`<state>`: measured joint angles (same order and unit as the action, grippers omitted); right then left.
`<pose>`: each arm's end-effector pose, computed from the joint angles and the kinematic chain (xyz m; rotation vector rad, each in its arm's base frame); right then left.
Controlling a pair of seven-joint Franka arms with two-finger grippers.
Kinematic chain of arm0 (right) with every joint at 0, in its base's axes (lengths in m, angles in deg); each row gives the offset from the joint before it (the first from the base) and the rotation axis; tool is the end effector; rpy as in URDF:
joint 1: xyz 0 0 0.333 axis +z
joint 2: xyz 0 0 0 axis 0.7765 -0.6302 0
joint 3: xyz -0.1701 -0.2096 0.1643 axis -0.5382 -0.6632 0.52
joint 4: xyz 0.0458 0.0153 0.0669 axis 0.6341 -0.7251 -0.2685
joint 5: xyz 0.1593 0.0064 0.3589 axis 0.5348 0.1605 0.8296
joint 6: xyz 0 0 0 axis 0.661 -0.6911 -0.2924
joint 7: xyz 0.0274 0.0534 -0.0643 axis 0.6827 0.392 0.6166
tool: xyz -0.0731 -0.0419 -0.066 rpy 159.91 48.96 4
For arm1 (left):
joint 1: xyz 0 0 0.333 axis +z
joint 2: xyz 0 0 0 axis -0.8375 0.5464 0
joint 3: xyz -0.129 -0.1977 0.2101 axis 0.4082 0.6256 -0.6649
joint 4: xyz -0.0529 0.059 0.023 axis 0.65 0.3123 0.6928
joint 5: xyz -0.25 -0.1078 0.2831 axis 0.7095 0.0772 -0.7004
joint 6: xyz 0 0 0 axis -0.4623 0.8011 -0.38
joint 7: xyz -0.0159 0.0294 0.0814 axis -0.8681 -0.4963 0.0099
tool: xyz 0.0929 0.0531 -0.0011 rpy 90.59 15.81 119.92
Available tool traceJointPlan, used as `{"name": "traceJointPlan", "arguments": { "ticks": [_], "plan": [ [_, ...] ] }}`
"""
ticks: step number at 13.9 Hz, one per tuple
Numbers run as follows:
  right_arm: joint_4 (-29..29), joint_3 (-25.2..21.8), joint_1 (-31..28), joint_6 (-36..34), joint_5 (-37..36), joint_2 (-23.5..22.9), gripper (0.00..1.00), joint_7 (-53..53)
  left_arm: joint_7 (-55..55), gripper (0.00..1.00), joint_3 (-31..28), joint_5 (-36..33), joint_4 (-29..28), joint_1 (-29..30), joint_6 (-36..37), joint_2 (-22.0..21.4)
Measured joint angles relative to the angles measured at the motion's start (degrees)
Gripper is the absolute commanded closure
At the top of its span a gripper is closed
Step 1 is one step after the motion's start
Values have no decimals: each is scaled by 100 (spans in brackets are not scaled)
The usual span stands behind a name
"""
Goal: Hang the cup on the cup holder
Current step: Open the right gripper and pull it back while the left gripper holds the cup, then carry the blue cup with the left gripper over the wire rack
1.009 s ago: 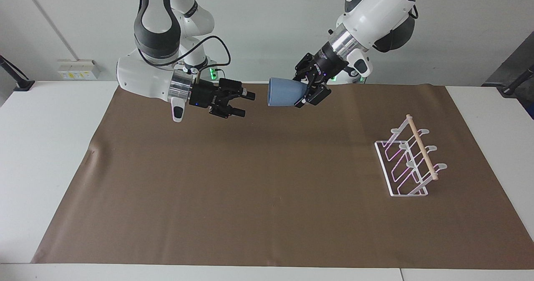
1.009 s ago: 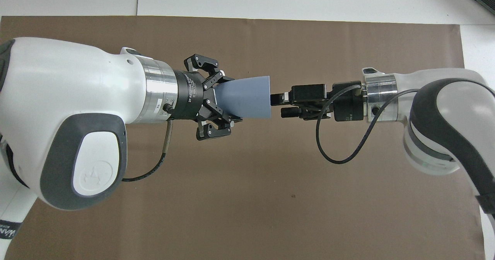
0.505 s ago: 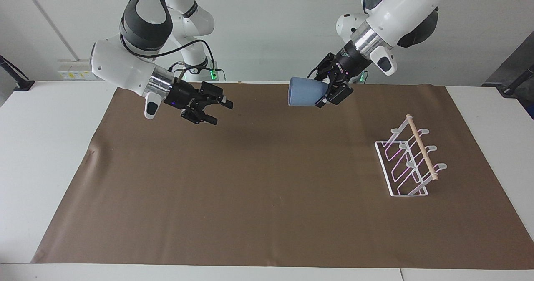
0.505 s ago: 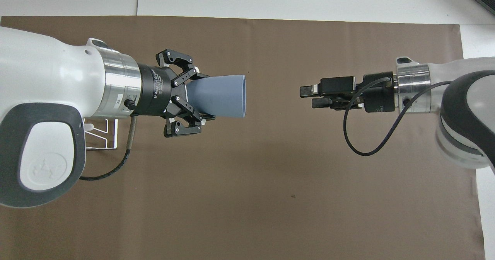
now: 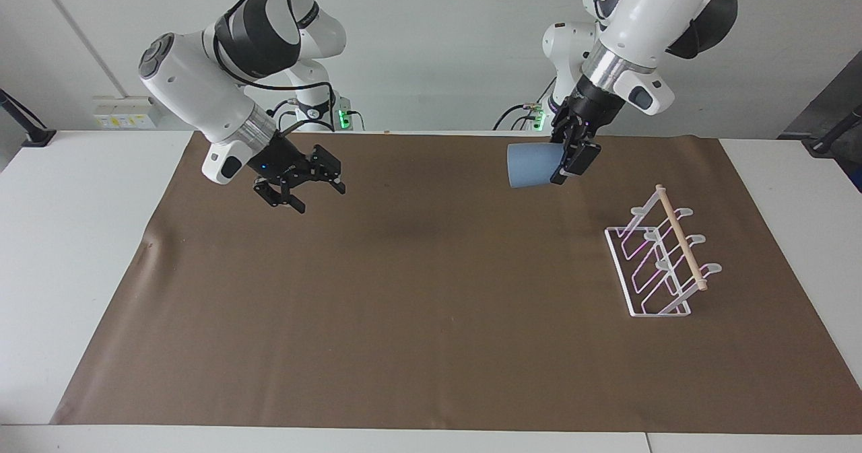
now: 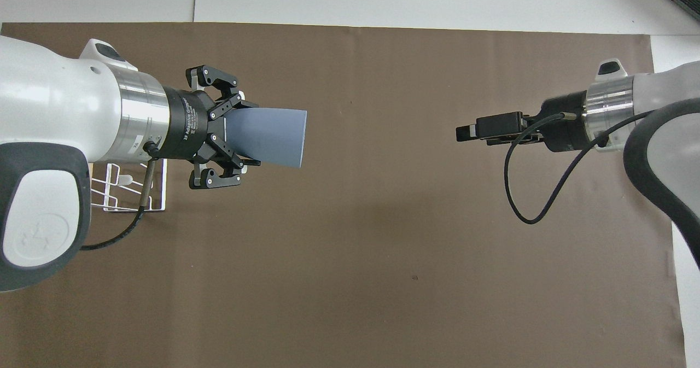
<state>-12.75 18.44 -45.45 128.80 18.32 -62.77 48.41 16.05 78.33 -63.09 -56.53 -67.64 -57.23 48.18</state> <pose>0.5883 0.0843 0.5287 -2.7791 -0.2285 -0.1175 0.5362 -0.2190 0.6284 2.2018 1.8444 -0.0249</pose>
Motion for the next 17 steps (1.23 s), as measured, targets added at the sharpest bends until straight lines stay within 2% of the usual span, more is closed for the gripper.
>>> {"name": "traceJointPlan", "arguments": {
  "ticks": [3,8,12,17],
  "plan": [
    [208,26,220,3,-988,14,0,-277,-372,100,-25,-898,46,82,65,-7],
    [601,-32,135,-164,-1635,83,0,-301,-1024,100,-34,-1980,14,534,-89,-7],
    [1135,-77,-88,-1021,-1683,272,0,-307,-1502,100,-30,-3124,-533,610,-1099,-113],
    [1576,-99,-231,-1883,-1887,467,0,-356,-2337,100,-32,-4078,-1310,1135,-2530,-266]
  ]
}}
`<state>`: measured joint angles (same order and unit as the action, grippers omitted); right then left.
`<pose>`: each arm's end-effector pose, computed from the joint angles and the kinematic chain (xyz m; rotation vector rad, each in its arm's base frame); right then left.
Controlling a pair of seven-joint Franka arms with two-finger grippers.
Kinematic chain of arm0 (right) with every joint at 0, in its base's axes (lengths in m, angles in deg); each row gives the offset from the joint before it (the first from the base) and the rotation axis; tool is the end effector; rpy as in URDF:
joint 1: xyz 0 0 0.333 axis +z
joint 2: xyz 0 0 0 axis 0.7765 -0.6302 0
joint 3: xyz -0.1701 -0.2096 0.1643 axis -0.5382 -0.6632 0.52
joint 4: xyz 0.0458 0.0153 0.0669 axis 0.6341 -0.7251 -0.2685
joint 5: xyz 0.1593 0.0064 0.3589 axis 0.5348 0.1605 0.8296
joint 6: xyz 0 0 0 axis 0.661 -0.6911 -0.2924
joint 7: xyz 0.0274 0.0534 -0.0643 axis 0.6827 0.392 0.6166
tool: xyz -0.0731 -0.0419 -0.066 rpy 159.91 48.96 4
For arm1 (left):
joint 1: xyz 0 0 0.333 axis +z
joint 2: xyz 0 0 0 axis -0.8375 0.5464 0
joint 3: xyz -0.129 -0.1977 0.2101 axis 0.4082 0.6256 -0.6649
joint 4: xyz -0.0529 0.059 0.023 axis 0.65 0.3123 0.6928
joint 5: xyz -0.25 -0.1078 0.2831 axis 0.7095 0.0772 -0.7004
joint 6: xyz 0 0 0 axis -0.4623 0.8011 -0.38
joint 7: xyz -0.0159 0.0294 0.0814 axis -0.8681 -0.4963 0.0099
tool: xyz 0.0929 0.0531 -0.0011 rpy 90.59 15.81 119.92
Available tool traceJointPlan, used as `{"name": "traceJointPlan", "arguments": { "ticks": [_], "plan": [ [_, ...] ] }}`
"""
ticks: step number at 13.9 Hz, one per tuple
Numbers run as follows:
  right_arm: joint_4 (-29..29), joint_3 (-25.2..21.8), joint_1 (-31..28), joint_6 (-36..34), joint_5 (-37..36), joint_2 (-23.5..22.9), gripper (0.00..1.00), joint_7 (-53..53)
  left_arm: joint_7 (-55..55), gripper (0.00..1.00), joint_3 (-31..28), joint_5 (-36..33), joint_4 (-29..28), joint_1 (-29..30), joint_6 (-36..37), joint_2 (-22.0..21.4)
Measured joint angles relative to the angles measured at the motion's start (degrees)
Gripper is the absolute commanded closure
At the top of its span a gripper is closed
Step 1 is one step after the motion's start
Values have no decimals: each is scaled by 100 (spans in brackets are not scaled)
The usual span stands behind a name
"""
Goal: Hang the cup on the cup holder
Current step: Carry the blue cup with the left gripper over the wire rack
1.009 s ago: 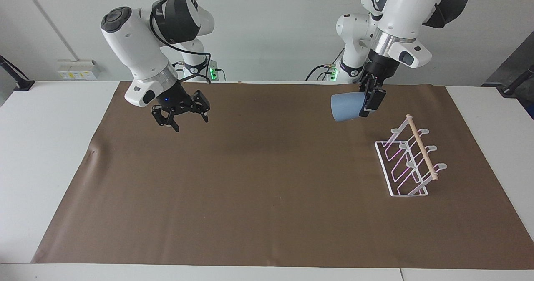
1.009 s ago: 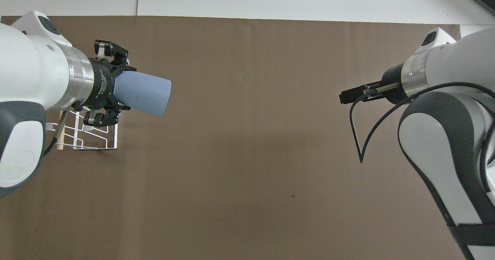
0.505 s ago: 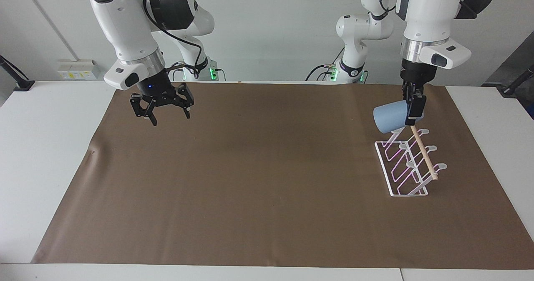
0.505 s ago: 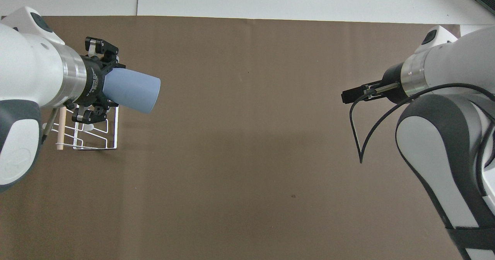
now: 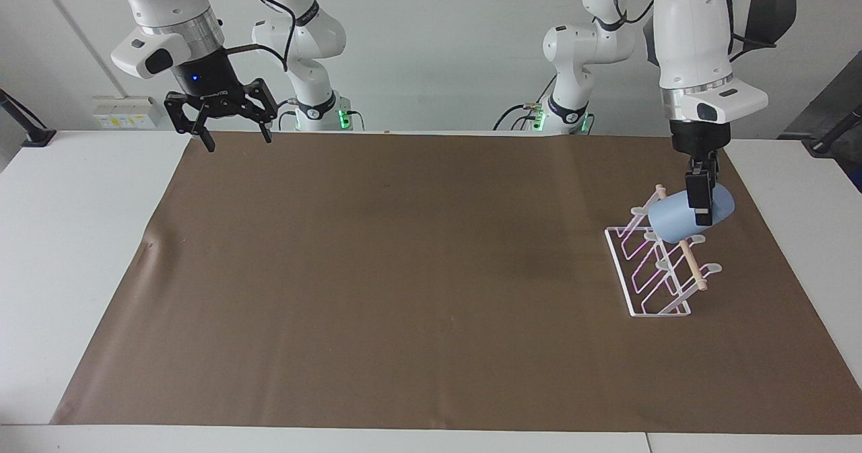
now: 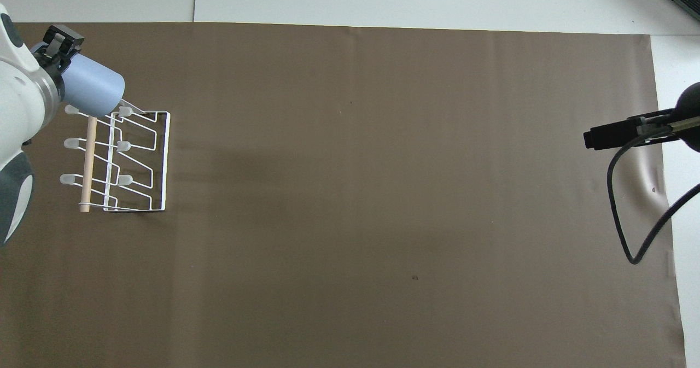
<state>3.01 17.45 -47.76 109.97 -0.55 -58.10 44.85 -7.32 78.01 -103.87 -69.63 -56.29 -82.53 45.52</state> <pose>0.5506 0.0265 0.6722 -3.0920 -0.2385 -0.1553 0.5821 -0.0858 0.5937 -2.6191 -1.2544 -1.0455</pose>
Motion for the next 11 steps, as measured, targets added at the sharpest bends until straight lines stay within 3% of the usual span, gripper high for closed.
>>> {"name": "traceJointPlan", "arguments": {
  "ticks": [5,8,11],
  "plan": [
    [61,-8,-236,-241,-84,21,0,-678,16,100,26,-1266,-790,34,-648,24],
    [-15,-15,-444,-247,-84,21,0,-680,883,100,36,-2268,-943,35,-715,217],
    [-84,-14,-444,-247,-84,44,0,-692,1668,100,72,-2753,-963,33,-814,488]
  ]
}}
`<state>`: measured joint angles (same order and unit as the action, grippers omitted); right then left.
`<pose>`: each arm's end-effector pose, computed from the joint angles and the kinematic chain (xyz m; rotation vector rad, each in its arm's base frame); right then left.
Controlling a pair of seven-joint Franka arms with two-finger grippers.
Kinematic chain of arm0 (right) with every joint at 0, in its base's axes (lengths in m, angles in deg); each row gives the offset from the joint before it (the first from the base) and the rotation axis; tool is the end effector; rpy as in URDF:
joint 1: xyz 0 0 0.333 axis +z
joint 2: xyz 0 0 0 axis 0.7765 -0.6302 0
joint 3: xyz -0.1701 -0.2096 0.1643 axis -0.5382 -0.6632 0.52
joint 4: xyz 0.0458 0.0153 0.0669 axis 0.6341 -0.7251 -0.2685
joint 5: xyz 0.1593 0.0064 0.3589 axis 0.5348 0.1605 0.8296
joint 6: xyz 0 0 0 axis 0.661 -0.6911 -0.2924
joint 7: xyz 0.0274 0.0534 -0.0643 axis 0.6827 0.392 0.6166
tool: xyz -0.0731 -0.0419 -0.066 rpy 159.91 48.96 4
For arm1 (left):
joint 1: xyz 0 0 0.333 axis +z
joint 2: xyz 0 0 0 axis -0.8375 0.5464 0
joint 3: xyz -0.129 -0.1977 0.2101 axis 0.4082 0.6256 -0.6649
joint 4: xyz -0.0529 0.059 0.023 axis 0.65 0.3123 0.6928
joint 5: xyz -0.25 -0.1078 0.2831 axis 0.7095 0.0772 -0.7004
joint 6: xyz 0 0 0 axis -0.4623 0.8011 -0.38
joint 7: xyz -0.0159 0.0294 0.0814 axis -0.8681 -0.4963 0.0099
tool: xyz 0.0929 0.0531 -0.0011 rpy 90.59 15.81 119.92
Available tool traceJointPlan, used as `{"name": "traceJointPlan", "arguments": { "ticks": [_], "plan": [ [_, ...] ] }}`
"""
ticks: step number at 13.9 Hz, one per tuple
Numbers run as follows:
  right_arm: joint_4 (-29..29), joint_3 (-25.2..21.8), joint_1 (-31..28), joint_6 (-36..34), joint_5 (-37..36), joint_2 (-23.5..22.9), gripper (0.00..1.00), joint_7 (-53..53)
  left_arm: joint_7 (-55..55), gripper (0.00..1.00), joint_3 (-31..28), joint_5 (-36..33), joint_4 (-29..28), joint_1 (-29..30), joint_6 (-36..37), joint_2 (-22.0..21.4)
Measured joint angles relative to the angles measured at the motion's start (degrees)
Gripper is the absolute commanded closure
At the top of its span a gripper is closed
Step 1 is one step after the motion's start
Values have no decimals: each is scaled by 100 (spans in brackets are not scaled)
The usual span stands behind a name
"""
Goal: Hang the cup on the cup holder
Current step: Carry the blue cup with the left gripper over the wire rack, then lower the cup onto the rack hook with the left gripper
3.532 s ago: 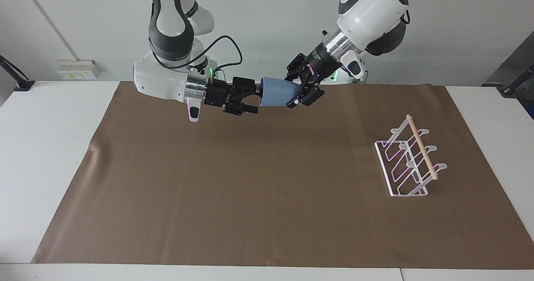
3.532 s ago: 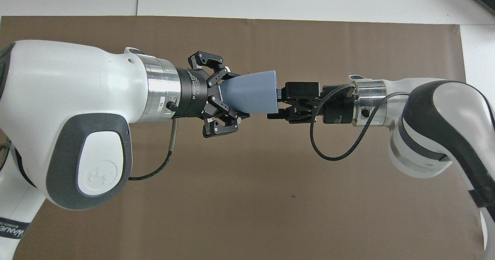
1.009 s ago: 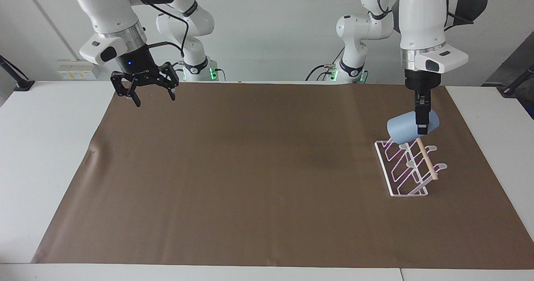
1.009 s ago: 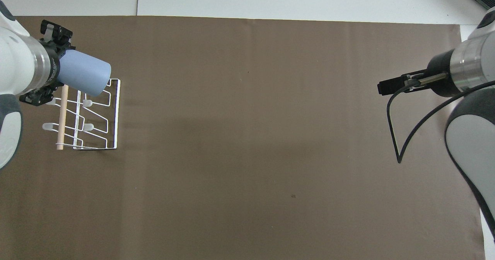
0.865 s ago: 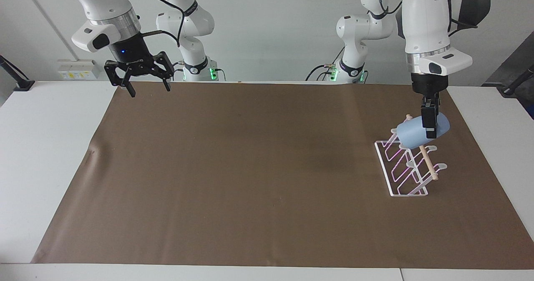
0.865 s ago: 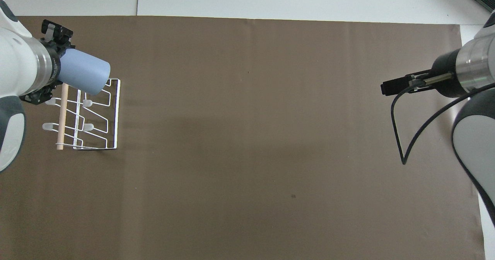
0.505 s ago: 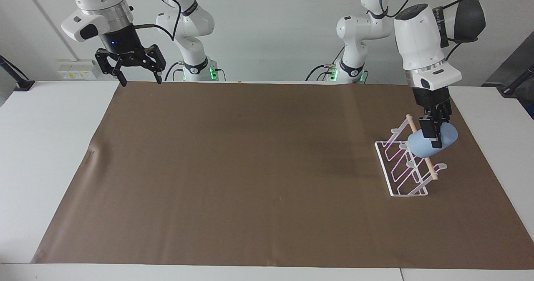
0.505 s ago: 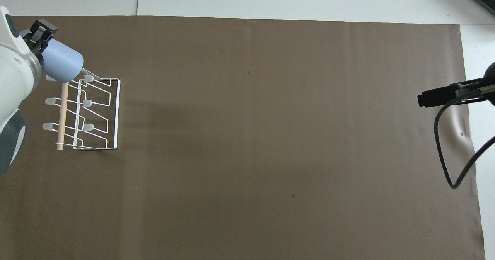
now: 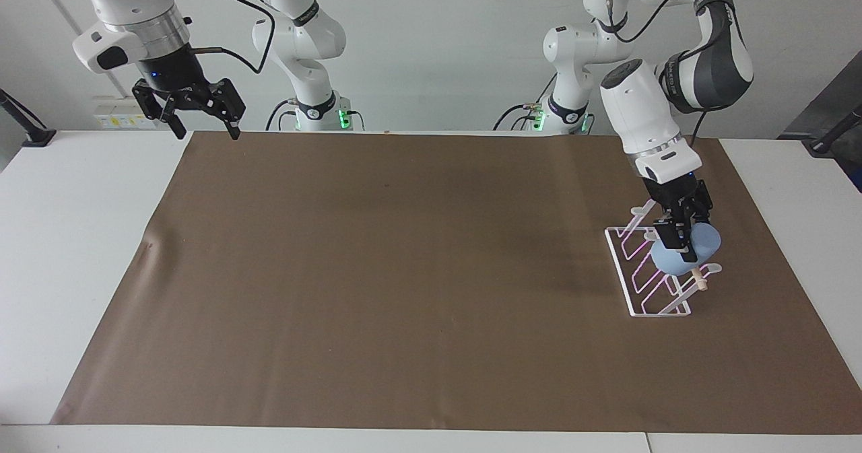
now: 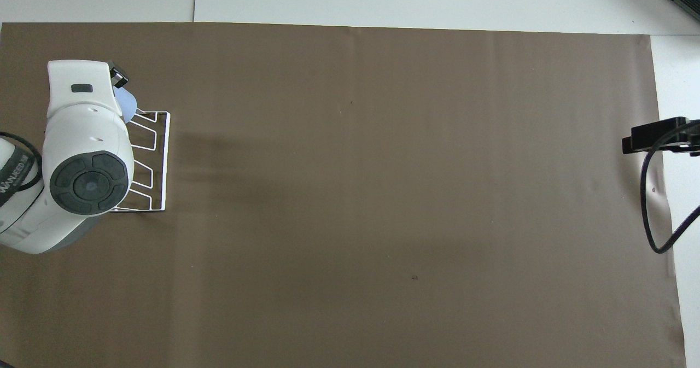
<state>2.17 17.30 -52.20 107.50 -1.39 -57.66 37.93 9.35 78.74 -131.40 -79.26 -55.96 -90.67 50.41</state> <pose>0.5443 -0.0189 0.6654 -3.1150 0.0735 -0.0764 0.5856 -0.0970 0.4735 -2.4743 -0.9796 -1.1812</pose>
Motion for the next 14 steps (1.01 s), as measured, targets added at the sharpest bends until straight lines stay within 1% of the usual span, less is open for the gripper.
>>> {"name": "traceJointPlan", "arguments": {
  "ticks": [3,7,11,14],
  "plan": [
    [-184,-2,-93,2,0,73,0,-17,373,100,10,-196,0,-1,-138,105],
    [-472,-38,-184,29,0,234,0,-24,398,100,16,-302,-70,-3,-213,144],
    [-663,-409,-64,138,-2,226,0,-26,423,100,11,-421,-203,0,-386,194],
    [-757,-460,-64,163,-12,219,0,-26,430,100,12,-548,-279,0,-405,292]
  ]
}}
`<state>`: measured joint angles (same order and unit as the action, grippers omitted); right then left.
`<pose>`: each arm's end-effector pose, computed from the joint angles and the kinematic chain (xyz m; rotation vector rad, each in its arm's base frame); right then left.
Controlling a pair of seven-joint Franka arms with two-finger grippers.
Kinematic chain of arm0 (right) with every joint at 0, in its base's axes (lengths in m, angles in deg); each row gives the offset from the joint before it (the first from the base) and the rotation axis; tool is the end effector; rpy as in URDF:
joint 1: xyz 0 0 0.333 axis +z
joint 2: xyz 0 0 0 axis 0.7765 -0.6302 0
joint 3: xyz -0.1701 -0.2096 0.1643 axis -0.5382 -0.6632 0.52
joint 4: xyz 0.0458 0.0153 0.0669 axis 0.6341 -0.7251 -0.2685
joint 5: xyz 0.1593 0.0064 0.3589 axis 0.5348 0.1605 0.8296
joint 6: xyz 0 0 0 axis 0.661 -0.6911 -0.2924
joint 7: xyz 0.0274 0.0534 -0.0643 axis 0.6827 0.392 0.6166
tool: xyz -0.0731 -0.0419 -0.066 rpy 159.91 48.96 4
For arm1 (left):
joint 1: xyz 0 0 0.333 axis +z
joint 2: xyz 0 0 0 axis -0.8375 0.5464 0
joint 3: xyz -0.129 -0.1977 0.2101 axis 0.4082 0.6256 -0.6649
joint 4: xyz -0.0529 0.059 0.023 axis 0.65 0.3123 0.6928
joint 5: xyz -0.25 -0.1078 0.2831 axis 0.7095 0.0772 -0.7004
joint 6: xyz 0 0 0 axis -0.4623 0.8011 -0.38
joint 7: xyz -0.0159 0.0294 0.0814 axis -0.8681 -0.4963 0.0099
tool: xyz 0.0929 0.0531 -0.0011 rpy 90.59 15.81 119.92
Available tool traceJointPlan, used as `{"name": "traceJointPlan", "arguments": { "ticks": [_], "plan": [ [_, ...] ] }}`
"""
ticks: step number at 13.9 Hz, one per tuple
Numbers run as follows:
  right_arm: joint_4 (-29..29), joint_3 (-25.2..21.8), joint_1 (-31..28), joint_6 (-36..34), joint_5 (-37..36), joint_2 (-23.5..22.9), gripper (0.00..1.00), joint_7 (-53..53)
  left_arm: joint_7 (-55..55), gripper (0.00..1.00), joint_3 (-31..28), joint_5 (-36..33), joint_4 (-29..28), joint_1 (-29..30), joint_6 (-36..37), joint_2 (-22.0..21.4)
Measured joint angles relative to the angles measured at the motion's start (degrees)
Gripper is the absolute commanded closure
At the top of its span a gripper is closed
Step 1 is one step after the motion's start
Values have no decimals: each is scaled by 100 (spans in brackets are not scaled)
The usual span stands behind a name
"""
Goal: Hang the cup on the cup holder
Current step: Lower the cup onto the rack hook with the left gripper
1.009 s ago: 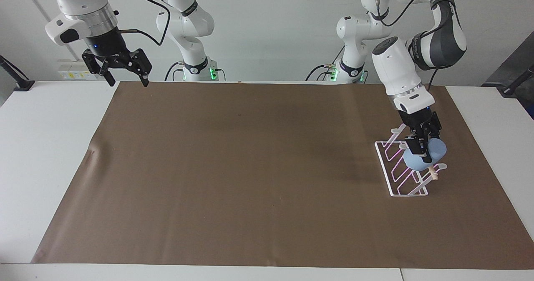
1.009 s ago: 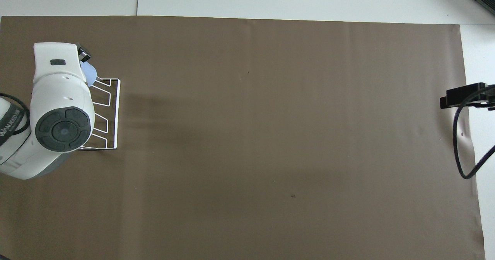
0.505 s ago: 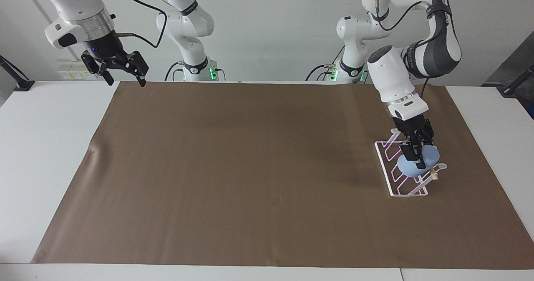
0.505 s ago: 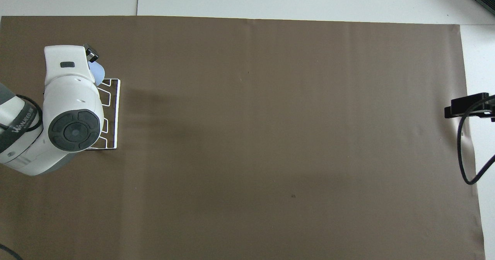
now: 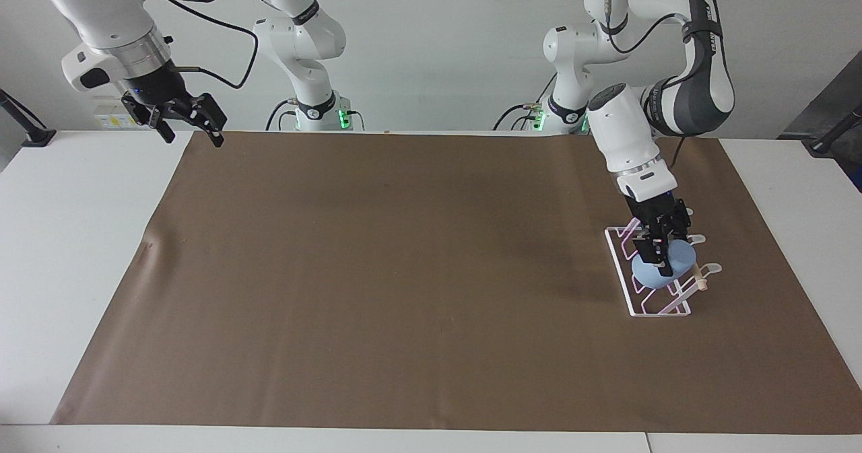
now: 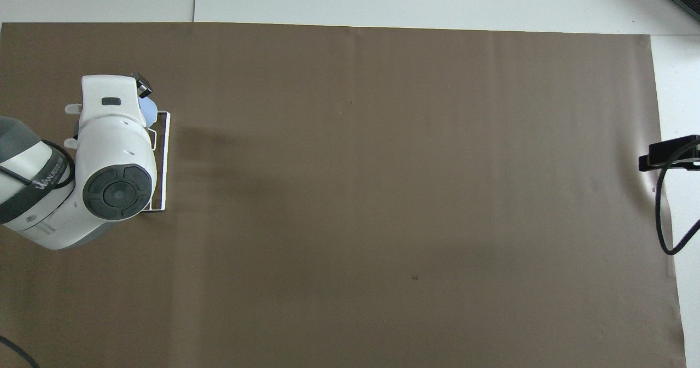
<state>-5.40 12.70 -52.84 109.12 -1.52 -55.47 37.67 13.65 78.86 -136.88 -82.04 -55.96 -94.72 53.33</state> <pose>0.5305 -0.0690 0.6264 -3.1039 0.2247 0.0242 0.5825 -0.1057 0.4239 -2.5207 -0.9058 -1.1677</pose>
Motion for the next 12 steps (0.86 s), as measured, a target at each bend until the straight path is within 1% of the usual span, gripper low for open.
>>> {"name": "traceJointPlan", "arguments": {
  "ticks": [2,3,4,5,6,8,9,10,12],
  "plan": [
    [-44,-48,-17,203,-59,1,0,0,12,100,-9,-45,-14,5,-24,68],
    [-77,-54,-17,359,-108,1,0,0,13,95,-14,-50,-17,7,-54,77],
    [-118,-50,-11,449,-123,1,0,0,13,75,-18,-51,-19,8,-92,80],
    [-140,-34,0,464,-128,1,0,0,13,41,-20,-52,-20,9,-104,81],
    [-144,-2,18,463,-130,2,0,-4,13,33,-20,-53,-20,9,-109,81],
    [-141,31,156,341,-132,9,0,-128,13,28,-20,-54,-20,9,-117,81],
    [-137,40,232,270,-136,15,0,-278,13,23,-20,-54,-20,9,-122,81],
    [-132,50,283,255,-145,18,0,-396,13,20,-20,-55,-20,9,-126,81],
    [-124,54,380,255,-208,20,0,-447,13,17,-20,-56,-20,9,-133,81]
  ]
}}
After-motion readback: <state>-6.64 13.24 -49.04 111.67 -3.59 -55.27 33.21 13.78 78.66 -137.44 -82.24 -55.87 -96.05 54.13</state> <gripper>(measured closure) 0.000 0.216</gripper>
